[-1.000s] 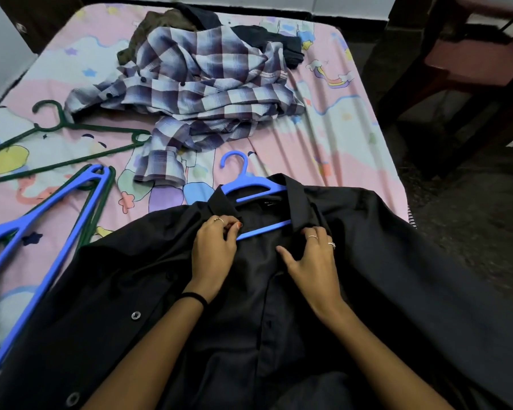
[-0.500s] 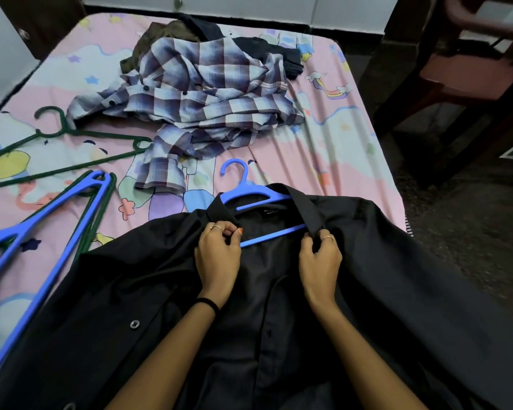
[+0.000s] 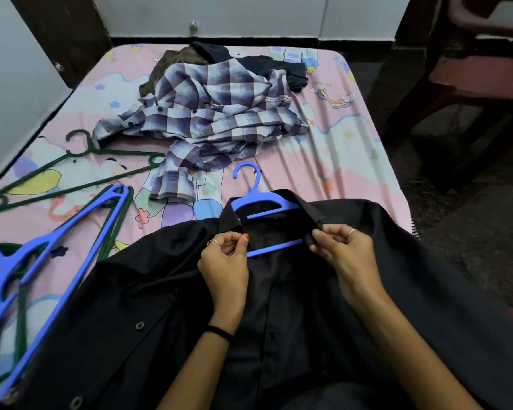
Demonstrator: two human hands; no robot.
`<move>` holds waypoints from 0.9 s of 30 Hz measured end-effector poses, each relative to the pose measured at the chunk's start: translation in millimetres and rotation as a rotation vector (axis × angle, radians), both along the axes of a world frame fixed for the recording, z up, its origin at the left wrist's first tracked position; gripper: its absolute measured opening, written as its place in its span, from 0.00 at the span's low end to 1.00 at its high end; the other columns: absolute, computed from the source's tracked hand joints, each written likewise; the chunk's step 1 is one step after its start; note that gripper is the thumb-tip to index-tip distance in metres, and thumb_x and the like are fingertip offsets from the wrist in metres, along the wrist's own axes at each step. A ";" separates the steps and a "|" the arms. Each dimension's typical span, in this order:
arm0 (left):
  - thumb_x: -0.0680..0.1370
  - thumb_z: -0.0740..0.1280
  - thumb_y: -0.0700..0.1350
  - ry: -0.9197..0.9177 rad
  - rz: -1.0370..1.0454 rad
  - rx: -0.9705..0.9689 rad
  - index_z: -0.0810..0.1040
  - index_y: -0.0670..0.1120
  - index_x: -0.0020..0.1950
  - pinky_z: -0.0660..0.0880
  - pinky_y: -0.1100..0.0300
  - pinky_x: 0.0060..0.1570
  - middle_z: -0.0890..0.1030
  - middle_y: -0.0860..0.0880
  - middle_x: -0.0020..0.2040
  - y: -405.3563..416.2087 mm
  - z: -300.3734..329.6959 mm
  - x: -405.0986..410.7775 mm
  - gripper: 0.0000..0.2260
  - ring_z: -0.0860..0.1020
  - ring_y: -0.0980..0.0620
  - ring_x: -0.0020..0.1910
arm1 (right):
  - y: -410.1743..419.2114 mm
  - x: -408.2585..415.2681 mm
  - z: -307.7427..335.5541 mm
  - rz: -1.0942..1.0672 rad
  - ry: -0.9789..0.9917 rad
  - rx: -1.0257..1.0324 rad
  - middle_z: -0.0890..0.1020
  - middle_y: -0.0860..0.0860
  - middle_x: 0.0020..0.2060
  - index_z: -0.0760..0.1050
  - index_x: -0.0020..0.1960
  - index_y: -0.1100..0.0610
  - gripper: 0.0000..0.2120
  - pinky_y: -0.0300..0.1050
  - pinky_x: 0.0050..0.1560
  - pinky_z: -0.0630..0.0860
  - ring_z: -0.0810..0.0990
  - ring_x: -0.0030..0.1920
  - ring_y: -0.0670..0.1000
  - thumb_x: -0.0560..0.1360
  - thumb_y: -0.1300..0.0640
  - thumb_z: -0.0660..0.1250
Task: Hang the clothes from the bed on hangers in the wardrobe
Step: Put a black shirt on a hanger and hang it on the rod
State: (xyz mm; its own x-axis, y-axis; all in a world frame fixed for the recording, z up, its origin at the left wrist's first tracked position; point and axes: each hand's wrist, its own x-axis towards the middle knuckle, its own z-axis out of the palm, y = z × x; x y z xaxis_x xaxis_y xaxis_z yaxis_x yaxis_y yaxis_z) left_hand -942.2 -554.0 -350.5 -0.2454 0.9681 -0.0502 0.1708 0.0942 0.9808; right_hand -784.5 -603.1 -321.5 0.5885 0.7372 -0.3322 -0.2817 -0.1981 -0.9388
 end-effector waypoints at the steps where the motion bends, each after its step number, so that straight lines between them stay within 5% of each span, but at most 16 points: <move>1: 0.73 0.72 0.37 -0.018 0.004 -0.012 0.79 0.45 0.38 0.74 0.71 0.39 0.81 0.52 0.35 -1.1 -1.6 1.4 0.06 0.79 0.65 0.33 | -2.1 -0.4 -0.3 0.029 0.117 0.007 0.80 0.53 0.36 0.77 0.47 0.63 0.03 0.35 0.37 0.79 0.80 0.32 0.46 0.74 0.67 0.69; 6: 0.73 0.72 0.35 -0.165 0.013 -0.092 0.78 0.47 0.41 0.75 0.66 0.43 0.82 0.48 0.39 -9.0 -7.8 11.1 0.08 0.80 0.60 0.36 | -6.2 -2.7 -1.9 0.229 0.428 -0.016 0.77 0.48 0.28 0.74 0.40 0.60 0.08 0.34 0.32 0.76 0.75 0.29 0.43 0.75 0.69 0.66; 15: 0.74 0.71 0.33 -0.225 -0.022 -0.126 0.81 0.44 0.44 0.76 0.68 0.42 0.83 0.47 0.40 -27.5 1.0 11.3 0.06 0.81 0.58 0.38 | -3.4 -18.1 -8.3 0.359 0.483 0.009 0.82 0.54 0.33 0.75 0.48 0.67 0.06 0.37 0.38 0.80 0.82 0.32 0.48 0.72 0.72 0.68; 27: 0.76 0.66 0.32 -0.097 -0.151 -0.045 0.82 0.50 0.43 0.74 0.67 0.48 0.84 0.47 0.47 -34.6 8.8 16.8 0.13 0.82 0.59 0.45 | -9.6 -17.5 -2.0 0.298 0.693 0.102 0.82 0.53 0.32 0.76 0.42 0.64 0.06 0.39 0.39 0.81 0.83 0.34 0.49 0.74 0.72 0.64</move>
